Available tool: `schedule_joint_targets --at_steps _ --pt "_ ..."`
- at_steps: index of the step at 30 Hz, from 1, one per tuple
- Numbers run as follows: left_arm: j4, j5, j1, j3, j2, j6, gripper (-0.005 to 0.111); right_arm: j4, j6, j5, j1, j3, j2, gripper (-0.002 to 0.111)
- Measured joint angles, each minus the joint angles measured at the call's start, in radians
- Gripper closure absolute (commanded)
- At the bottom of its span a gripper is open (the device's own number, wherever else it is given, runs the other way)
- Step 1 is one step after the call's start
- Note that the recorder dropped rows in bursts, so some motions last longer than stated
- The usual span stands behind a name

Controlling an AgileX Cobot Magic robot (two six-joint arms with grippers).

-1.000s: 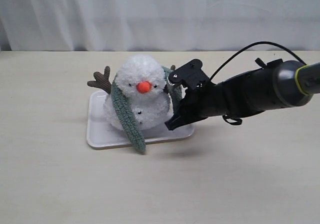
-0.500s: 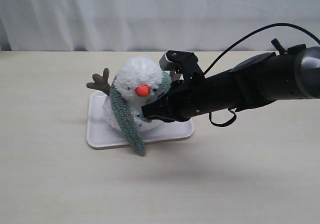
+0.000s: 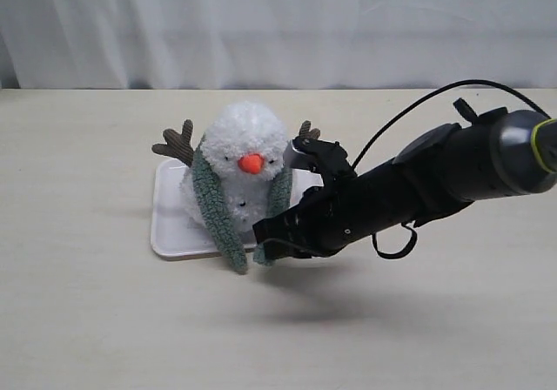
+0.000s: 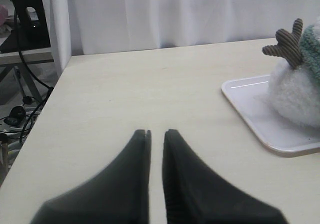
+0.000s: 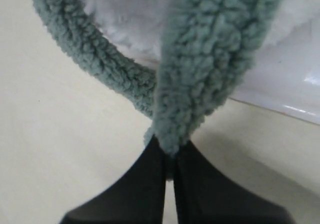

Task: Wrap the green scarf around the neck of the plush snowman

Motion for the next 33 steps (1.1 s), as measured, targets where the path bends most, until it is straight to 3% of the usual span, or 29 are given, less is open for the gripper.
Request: schedule_joint_targets --at_steps 22,26,33 --pt "0.000 0.000 0.000 0.000 0.000 0.000 0.096 0.032 -0.020 -0.005 0.000 0.000 0.060 0.103" --pt "0.000 0.000 0.000 0.000 0.000 0.000 0.096 0.032 -0.020 -0.005 0.000 -0.002 0.060 0.092" --pt "0.000 0.000 0.000 0.000 0.000 0.000 0.096 0.032 -0.020 0.055 0.000 -0.020 0.059 0.061"
